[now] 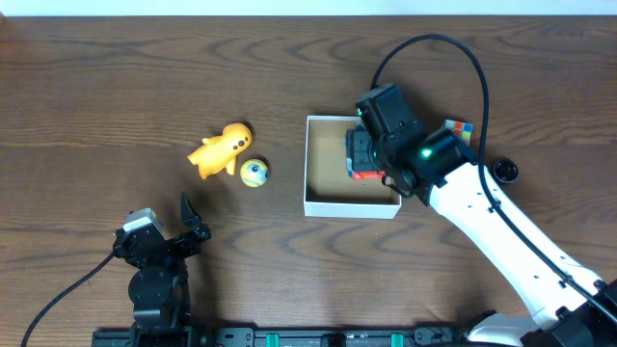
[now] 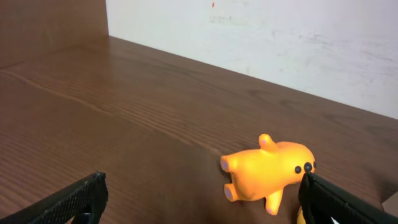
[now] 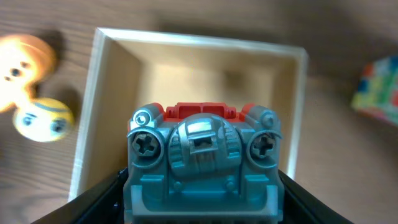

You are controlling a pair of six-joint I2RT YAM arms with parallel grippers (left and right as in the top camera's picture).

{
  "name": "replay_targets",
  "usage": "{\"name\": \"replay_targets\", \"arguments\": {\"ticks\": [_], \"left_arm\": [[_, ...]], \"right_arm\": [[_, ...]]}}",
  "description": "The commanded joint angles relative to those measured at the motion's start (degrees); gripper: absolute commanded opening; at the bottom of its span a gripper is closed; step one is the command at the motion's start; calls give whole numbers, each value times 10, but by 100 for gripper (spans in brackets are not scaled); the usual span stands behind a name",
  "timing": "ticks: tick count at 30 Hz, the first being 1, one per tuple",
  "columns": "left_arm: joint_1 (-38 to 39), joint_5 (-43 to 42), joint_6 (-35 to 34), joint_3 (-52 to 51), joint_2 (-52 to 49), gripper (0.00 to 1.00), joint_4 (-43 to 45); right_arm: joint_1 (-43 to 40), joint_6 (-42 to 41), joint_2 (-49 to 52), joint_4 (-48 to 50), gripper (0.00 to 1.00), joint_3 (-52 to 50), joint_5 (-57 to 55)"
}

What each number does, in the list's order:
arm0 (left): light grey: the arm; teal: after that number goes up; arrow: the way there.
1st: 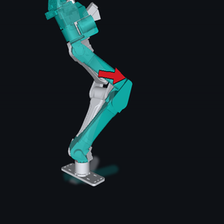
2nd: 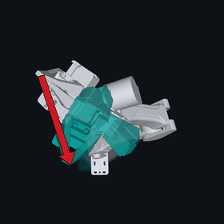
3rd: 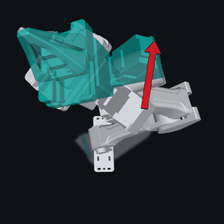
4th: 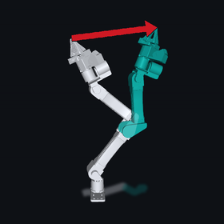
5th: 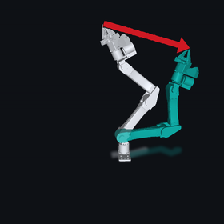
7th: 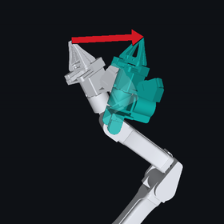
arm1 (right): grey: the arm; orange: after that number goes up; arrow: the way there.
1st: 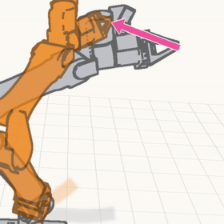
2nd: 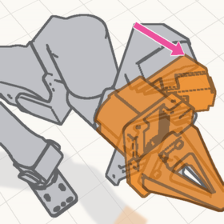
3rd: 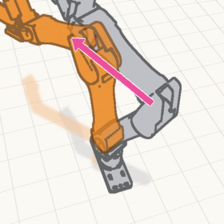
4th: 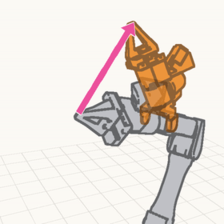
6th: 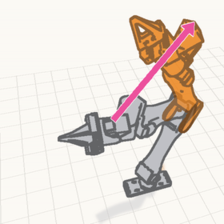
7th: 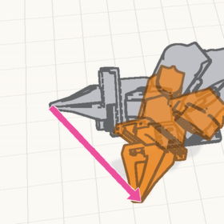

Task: Pack container
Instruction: 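Lift the toy car with the right gripper and carry it over the box, then lower the toy car into the white box with the right gripper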

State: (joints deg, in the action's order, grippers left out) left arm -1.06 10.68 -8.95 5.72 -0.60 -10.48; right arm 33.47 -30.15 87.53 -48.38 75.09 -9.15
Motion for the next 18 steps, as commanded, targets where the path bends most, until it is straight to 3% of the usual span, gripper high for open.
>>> {"name": "replay_targets", "arguments": {"ticks": [1,18], "left_arm": [[2,0,6,1,4,98,0],[2,0,6,1,4,98,0]], "right_arm": [[6,-35,0,-10,46,12,-54],[15,-63,106,-14,45,12,-55]]}}
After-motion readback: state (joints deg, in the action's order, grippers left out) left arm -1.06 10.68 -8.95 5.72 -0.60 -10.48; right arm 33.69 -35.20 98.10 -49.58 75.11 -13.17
